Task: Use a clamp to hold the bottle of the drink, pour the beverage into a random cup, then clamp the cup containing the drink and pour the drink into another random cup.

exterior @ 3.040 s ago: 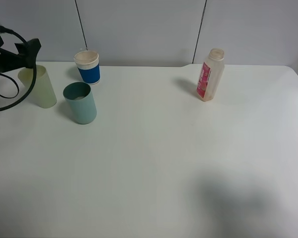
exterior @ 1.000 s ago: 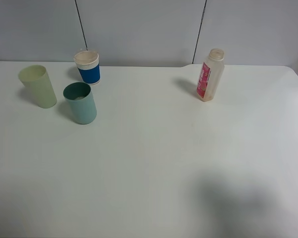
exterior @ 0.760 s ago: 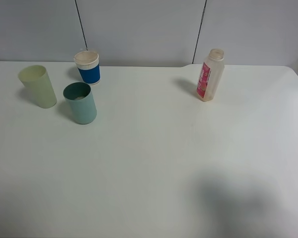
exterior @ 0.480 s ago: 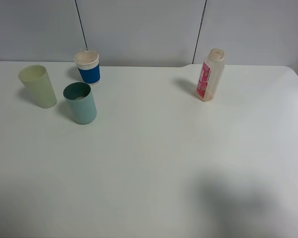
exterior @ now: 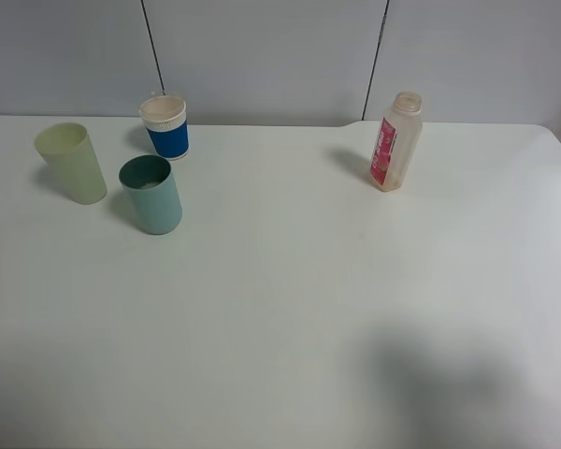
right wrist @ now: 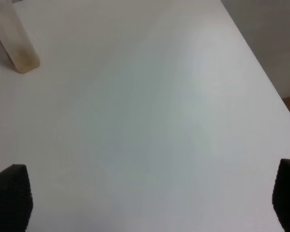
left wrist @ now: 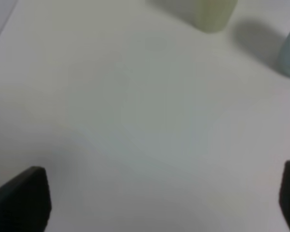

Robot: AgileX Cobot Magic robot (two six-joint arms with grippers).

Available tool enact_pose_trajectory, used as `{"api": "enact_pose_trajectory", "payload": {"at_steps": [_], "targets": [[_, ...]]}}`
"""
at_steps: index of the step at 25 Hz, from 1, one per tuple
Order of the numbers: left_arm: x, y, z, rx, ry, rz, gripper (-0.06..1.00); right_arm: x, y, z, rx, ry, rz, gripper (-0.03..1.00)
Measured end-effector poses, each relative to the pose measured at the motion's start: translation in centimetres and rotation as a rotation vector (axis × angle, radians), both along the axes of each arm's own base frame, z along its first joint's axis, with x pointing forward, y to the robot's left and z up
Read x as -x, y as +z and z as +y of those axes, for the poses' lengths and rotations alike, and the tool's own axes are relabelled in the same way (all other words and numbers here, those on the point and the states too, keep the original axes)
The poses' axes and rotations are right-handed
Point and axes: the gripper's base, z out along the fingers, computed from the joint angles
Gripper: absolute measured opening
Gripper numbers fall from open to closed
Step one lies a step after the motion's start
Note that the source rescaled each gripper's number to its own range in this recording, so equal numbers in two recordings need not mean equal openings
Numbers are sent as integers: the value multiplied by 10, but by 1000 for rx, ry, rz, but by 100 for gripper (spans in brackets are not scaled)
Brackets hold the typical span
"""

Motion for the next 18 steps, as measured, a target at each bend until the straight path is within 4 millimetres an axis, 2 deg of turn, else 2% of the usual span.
{"api": "enact_pose_trajectory", "payload": {"at_steps": [5, 11, 18], "targets": [[-4, -13, 0, -4, -3, 17, 99, 0, 0, 0, 0, 0, 0, 99], [-3, -13, 0, -7, -4, -11, 99, 0, 0, 0, 0, 0, 0, 99], [8, -12, 0, -5, -5, -79, 99, 0, 0, 0, 0, 0, 0, 99]]}}
